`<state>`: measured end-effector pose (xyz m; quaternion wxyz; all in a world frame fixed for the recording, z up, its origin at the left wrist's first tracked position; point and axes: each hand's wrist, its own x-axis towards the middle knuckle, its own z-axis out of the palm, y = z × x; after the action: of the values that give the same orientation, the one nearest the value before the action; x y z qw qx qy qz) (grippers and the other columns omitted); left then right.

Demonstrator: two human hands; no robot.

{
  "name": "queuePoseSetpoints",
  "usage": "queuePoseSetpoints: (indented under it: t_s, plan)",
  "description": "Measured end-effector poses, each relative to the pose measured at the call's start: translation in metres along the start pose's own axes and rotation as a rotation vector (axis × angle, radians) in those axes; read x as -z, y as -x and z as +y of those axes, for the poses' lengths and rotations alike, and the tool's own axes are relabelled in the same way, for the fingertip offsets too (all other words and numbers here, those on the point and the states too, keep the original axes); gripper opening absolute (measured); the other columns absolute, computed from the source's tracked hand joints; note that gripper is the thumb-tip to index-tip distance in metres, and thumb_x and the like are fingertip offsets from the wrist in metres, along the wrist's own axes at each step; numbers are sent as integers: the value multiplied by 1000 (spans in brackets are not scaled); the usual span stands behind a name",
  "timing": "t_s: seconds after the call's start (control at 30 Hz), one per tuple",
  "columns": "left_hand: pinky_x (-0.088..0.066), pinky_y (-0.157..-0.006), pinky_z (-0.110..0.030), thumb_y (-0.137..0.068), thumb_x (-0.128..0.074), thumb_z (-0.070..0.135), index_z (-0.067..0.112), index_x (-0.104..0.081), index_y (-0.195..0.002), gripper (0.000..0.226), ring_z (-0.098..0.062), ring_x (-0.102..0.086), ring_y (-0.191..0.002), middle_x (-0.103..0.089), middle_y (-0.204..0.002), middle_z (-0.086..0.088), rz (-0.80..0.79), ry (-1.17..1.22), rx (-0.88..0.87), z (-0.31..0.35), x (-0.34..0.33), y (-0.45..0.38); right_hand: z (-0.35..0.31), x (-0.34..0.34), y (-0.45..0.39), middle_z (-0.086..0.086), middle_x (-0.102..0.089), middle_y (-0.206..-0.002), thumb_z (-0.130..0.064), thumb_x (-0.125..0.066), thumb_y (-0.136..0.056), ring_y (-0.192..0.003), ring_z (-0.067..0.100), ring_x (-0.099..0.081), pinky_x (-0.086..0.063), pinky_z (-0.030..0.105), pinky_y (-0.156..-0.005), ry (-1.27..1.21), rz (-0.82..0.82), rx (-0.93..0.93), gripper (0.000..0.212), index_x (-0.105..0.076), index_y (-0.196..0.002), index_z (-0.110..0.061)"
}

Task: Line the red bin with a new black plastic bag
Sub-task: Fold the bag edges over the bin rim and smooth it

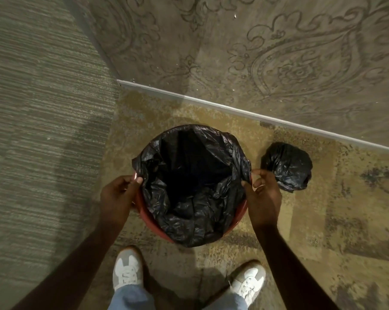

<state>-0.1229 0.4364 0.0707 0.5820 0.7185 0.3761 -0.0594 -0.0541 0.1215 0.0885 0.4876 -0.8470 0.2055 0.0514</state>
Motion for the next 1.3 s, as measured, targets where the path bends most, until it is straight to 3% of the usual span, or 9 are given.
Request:
queuePoseSetpoints:
  t_s: [0.1,0.23,0.33,0.43,0.57,0.77,0.9,1.07,1.3]
  plan:
    - [-62,-62,-59,-96,-67,21,5,-75,-110,22,-46,-73,-74,-75,-86,-24,53,-12,-42,-3,-3,5,0,-2,2,-22,-72,-78,-7,-69,-92,-69,-10,-65,-46,4,-60,-107,-1,-10,25,-65,-86,-31]
    - [-61,-71,-49,-100,-62,29,12,-74,-108,22,-24,-71,-83,-74,-96,-6,207,-160,-241,2,0,7,-1,0,0,-14,-73,-74,-14,-69,-93,-67,1,-66,-52,16,-64,-87,16,-13,19,-66,-83,-29]
    - [-56,-60,-43,-96,-61,54,24,-67,-82,34,-15,-64,-66,-67,-75,5,250,-323,-307,13,2,2,-2,0,-1,-10,-72,-77,-21,-68,-93,-73,11,-67,-55,33,-71,10,40,-63,13,-65,-84,-29]
    - [-55,-55,-37,-80,-57,79,29,-56,-80,50,-15,-63,-60,-63,-67,9,213,-610,-204,18,-6,-2,-6,-4,7,-22,-66,-72,-31,-68,-93,-65,-6,-60,-47,27,-64,29,76,-108,16,-57,-82,-32]
    - [-47,-54,-32,-80,-69,68,26,-46,-96,51,-21,-62,-63,-61,-72,4,205,-641,-211,11,-6,-13,-6,-6,13,-9,-58,-67,-70,-58,-88,-61,5,-57,-43,24,-58,717,-45,147,48,-53,-72,-25]
    - [-51,-54,-29,-93,-67,45,27,-64,-96,19,-9,-63,-60,-67,-78,10,206,-458,-334,4,3,-9,-16,-9,7,3,-64,-76,-36,-61,-94,-63,27,-62,-36,27,-62,966,-118,226,22,-69,-95,-16]
    - [-55,-63,-30,-98,-64,18,9,-69,-93,11,-7,-66,-65,-70,-78,3,185,-45,-182,3,8,-4,-16,3,10,-1,-64,-66,-28,-58,-96,-59,24,-63,-50,30,-54,411,-142,-54,21,-64,-78,-18]
    - [-58,-69,-28,-105,-49,15,14,-68,-95,21,-11,-71,-78,-76,-84,2,37,502,245,-2,22,0,-15,27,4,7,-82,-89,-19,-55,-102,-79,21,-80,-63,32,-60,-649,-192,-759,18,-65,-113,-8]
    - [-61,-88,-32,-104,-46,36,6,-57,-140,48,-22,-71,-113,-71,-128,-11,-194,730,381,-13,37,3,3,26,2,9,-79,-106,-21,-50,-105,-89,19,-79,-63,31,-69,-867,-264,-826,23,-59,-123,-10]
